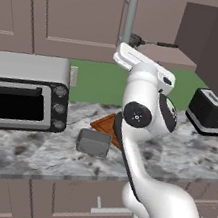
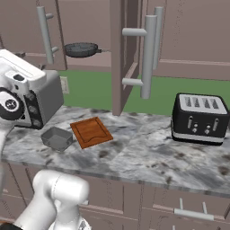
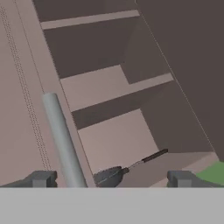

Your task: Pick the pan from the cabinet and place it on the stove. Then turn on the stove burner for the pan.

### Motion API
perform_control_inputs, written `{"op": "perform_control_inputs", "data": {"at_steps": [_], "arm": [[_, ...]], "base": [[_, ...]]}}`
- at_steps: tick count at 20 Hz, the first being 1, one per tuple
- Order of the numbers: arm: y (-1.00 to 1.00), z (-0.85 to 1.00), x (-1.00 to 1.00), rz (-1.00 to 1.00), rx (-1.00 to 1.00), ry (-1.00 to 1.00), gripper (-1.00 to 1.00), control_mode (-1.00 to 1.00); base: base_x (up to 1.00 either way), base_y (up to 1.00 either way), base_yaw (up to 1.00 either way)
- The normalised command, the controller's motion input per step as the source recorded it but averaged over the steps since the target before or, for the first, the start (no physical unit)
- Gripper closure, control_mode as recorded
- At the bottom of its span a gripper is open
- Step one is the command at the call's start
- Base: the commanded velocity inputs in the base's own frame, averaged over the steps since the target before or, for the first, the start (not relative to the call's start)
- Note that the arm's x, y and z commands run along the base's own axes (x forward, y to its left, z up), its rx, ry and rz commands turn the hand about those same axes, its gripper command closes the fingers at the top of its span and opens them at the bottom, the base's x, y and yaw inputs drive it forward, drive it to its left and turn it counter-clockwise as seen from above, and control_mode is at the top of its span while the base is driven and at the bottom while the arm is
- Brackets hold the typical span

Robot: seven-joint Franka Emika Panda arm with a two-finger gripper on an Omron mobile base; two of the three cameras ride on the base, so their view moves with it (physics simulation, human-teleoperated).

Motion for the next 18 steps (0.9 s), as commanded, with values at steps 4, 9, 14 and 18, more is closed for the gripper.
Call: {"op": "perform_control_inputs", "data": {"at_steps": [4, 9, 14, 18], "arm": [[0.16, 0.02, 0.56, 0.00, 0.00, -0.11, -1.00, -1.00], [0.17, 0.11, 0.57, 0.00, 0.00, -0.03, -1.00, -1.00], [0.30, 0.13, 0.51, 0.00, -0.01, 0.00, -1.00, -1.00], [0.26, 0.09, 0.52, 0.00, 0.00, 0.00, -1.00, -1.00]], "base": [[0.00, 0.00, 0.00], [0.00, 0.00, 0.00], [0.00, 0.00, 0.00], [0.00, 0.00, 0.00]]}}
